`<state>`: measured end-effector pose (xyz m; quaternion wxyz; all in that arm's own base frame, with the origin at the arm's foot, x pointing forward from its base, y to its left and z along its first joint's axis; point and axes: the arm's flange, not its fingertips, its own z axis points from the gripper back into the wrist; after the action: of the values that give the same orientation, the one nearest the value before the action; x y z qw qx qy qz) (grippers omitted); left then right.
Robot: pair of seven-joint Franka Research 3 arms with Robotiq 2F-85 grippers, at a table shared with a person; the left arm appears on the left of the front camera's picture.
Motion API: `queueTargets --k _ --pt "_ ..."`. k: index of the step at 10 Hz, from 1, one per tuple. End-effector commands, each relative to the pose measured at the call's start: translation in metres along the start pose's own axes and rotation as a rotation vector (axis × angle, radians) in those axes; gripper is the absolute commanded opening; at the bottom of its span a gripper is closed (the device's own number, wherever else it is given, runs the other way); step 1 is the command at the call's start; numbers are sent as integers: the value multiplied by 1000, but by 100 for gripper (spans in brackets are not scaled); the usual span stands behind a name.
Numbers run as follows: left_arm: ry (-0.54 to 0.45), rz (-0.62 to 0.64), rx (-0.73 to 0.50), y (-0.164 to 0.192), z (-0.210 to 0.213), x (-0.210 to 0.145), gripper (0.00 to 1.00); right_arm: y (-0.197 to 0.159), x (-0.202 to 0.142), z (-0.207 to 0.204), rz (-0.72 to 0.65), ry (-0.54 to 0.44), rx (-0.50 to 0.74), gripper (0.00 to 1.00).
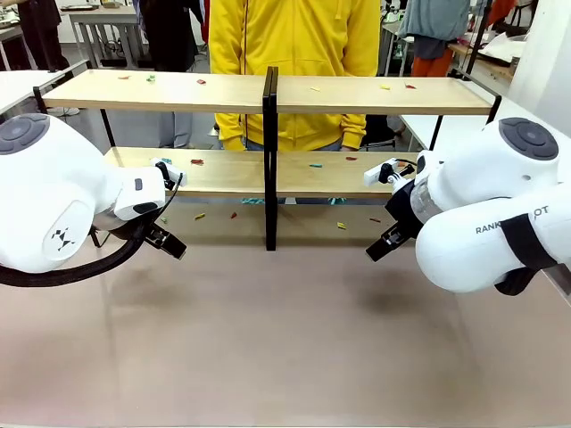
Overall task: Clean the shelves.
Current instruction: Pick up the Duster when the human hands it over.
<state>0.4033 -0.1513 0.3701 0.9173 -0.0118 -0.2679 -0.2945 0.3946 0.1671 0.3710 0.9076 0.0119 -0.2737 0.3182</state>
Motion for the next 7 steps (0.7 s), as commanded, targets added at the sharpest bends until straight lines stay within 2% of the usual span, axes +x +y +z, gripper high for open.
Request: queueTargets --k 1,7 --pt "0 -1 0 0 0 0 100 0 0 0 -1 0 0 100" --pt "0 0 0 0 0 0 100 0 0 0 0 0 0 100"
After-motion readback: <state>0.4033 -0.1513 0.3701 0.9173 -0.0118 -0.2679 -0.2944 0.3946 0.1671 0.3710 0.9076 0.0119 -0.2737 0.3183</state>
